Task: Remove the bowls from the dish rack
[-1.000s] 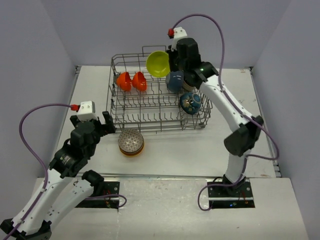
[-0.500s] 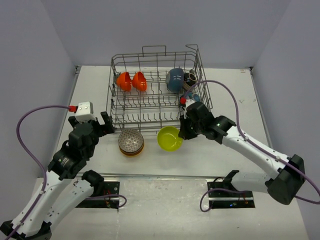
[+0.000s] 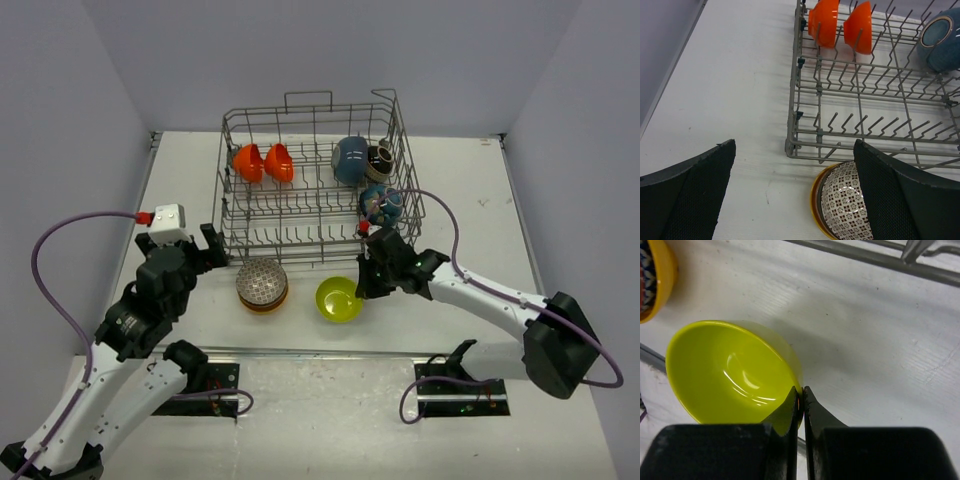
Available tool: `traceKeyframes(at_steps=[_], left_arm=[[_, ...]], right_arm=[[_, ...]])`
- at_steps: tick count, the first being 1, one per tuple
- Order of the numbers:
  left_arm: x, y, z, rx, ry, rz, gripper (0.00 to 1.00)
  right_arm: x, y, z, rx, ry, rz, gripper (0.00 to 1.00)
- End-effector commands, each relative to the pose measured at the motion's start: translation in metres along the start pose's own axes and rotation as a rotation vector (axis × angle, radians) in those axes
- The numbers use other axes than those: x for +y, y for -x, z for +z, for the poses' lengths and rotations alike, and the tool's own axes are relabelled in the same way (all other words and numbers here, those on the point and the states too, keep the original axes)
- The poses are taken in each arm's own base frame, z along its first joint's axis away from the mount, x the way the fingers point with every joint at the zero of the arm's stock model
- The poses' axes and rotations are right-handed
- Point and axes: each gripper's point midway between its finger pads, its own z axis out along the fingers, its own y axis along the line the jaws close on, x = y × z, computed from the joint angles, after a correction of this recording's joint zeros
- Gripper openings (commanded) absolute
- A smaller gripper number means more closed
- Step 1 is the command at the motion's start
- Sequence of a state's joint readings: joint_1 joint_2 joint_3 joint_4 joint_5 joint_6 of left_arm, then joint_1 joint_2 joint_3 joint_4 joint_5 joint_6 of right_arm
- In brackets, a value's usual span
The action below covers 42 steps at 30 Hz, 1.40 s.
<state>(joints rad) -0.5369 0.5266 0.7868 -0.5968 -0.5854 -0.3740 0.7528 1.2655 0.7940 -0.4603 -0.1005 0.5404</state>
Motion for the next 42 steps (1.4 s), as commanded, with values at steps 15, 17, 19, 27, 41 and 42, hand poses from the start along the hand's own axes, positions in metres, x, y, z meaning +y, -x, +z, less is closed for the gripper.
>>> traceKeyframes(at_steps=[15, 17, 19, 27, 41, 42], left_arm=[[0.003, 0.002, 0.001, -0.012, 0.018, -0.003, 1.0], [0.002, 0.001, 0.002, -0.006, 0.018, 0.0, 1.0], [0.002, 0.001, 0.002, -0.008, 0.017, 0.001, 1.0], [0.002, 0.002, 0.001, -0.01, 0.017, -0.001, 1.0], [0.003, 0.002, 0.001, -0.013, 0.014, -0.003, 1.0], [0.002, 0.002, 0.001, -0.013, 0.013, -0.003, 1.0]], right_arm=[[-0.012, 0.01, 0.037, -0.005, -0.109, 0.088, 0.0], [-0.013, 0.015, 0.032, -0.029, -0.117, 0.092, 0.0], [-0.013, 0.016, 0.028, -0.039, -0.118, 0.092, 0.05], [0.0, 0.023, 0.014, -0.122, -0.033, 0.091, 0.0], [0.024, 0.006, -0.009, -0.092, 0.009, 0.039, 0.0], [0.022, 0.0, -0.005, -0.074, -0.002, 0.044, 0.0]])
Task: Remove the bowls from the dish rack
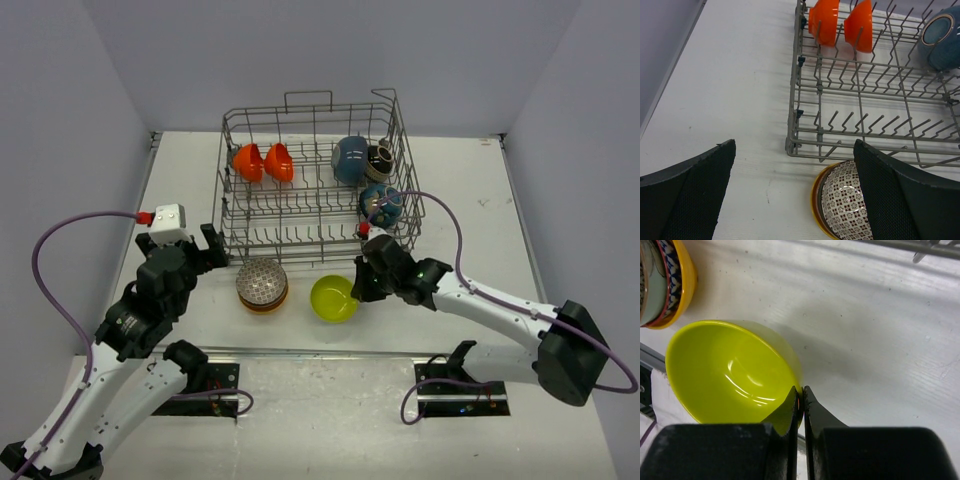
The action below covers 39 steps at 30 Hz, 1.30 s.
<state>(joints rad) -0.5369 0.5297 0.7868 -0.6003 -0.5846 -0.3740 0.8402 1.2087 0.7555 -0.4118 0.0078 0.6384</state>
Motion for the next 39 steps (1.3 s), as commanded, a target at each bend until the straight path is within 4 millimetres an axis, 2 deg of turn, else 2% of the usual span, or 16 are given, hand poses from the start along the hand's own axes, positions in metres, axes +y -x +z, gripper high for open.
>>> traceKeyframes(at_steps=[1, 4, 11, 17, 19, 20, 23, 24, 25, 30, 35, 37, 39], left_arm=[[0.003, 0.004, 0.0, -0.019, 0.013, -0.008, 1.0], [0.002, 0.003, 0.0, -0.016, 0.01, -0.006, 1.0], [0.001, 0.002, 0.001, -0.011, 0.007, -0.002, 1.0], [0.0, 0.002, 0.001, -0.015, 0.0, -0.003, 1.0], [-0.001, 0.001, 0.002, -0.01, 0.0, 0.0, 1.0], [-0.001, 0.002, 0.002, -0.01, 0.0, 0.0, 1.0], [-0.001, 0.001, 0.002, -0.008, -0.001, 0.001, 1.0], [-0.001, 0.001, 0.002, -0.008, -0.001, 0.001, 1.0], [-0.001, 0.001, 0.002, -0.008, -0.003, 0.001, 1.0], [-0.001, 0.001, 0.002, -0.009, -0.002, 0.002, 1.0], [-0.003, 0.0, 0.004, 0.003, -0.002, 0.011, 1.0], [-0.003, -0.002, 0.006, 0.01, 0.0, 0.016, 1.0], [-0.003, -0.002, 0.007, 0.017, 0.007, 0.021, 1.0]], right_arm=[[0.007, -0.005, 0.001, 0.028, -0.001, 0.021, 0.0], [0.004, -0.019, 0.006, 0.064, -0.015, 0.029, 0.0], [-0.001, -0.034, 0.02, 0.129, -0.059, 0.022, 0.0], [-0.005, -0.047, 0.023, 0.19, -0.073, 0.018, 0.01], [-0.005, -0.048, 0.022, 0.194, -0.075, 0.015, 0.06], [-0.004, -0.048, 0.021, 0.194, -0.077, 0.014, 0.18], [-0.003, -0.045, 0.016, 0.181, -0.078, 0.009, 0.26], [0.0, -0.042, 0.013, 0.17, -0.068, 0.008, 0.34], [0.001, -0.04, 0.01, 0.163, -0.063, 0.007, 0.36], [0.007, -0.024, -0.021, 0.101, -0.055, -0.012, 0.38], [0.023, 0.007, -0.07, -0.033, 0.025, -0.042, 0.44], [0.032, 0.018, -0.083, -0.089, 0.075, -0.06, 0.46], [0.044, 0.041, -0.101, -0.178, 0.12, -0.09, 0.49]])
